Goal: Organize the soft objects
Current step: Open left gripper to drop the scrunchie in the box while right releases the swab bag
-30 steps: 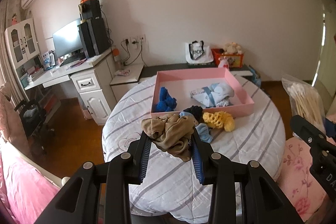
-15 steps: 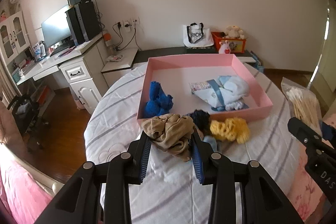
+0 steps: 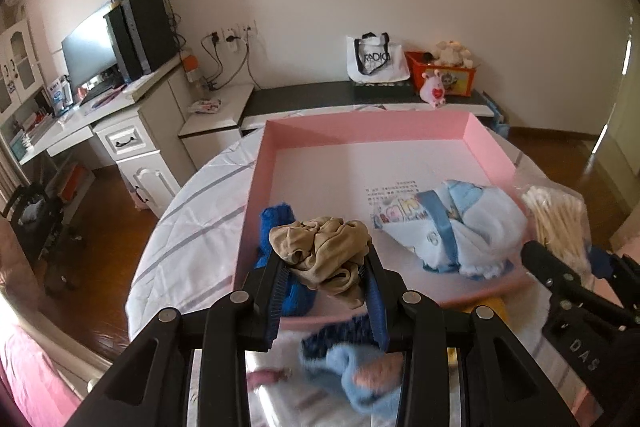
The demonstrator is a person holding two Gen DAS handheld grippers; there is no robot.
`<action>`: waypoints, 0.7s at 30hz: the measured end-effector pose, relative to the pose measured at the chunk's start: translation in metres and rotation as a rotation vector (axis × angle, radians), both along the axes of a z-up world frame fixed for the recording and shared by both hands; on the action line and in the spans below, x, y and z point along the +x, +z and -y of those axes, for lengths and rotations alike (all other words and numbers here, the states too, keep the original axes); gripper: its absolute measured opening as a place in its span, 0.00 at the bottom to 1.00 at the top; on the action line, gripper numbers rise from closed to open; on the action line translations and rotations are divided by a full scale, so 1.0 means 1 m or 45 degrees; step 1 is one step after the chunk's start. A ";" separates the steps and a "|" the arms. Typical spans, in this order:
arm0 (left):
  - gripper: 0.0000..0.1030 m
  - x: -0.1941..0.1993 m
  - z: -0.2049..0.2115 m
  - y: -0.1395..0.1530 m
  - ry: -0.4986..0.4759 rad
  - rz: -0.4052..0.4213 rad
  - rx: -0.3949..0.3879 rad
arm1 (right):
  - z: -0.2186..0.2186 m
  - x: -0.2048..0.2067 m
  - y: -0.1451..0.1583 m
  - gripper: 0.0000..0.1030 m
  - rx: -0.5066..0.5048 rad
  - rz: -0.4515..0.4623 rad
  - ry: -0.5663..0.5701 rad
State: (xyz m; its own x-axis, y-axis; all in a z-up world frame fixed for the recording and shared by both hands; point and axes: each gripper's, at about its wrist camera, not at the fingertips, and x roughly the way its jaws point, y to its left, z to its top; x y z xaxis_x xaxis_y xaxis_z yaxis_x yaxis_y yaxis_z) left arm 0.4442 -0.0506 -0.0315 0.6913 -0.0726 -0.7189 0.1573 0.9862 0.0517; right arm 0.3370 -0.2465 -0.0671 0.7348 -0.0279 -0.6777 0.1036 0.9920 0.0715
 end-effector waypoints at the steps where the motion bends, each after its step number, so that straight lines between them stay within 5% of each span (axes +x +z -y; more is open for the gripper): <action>1: 0.33 0.008 0.001 -0.005 -0.006 -0.012 -0.002 | -0.003 0.007 -0.002 0.52 0.000 -0.005 0.010; 16: 0.34 0.066 -0.007 -0.038 -0.074 -0.098 -0.030 | -0.022 0.042 -0.028 0.54 0.036 -0.077 0.108; 19: 0.42 0.068 -0.012 -0.040 -0.068 -0.102 -0.047 | -0.020 0.036 -0.023 0.59 0.046 -0.041 0.101; 21: 0.59 0.069 -0.018 -0.039 -0.058 -0.092 -0.062 | -0.019 0.031 -0.019 0.67 0.037 -0.008 0.089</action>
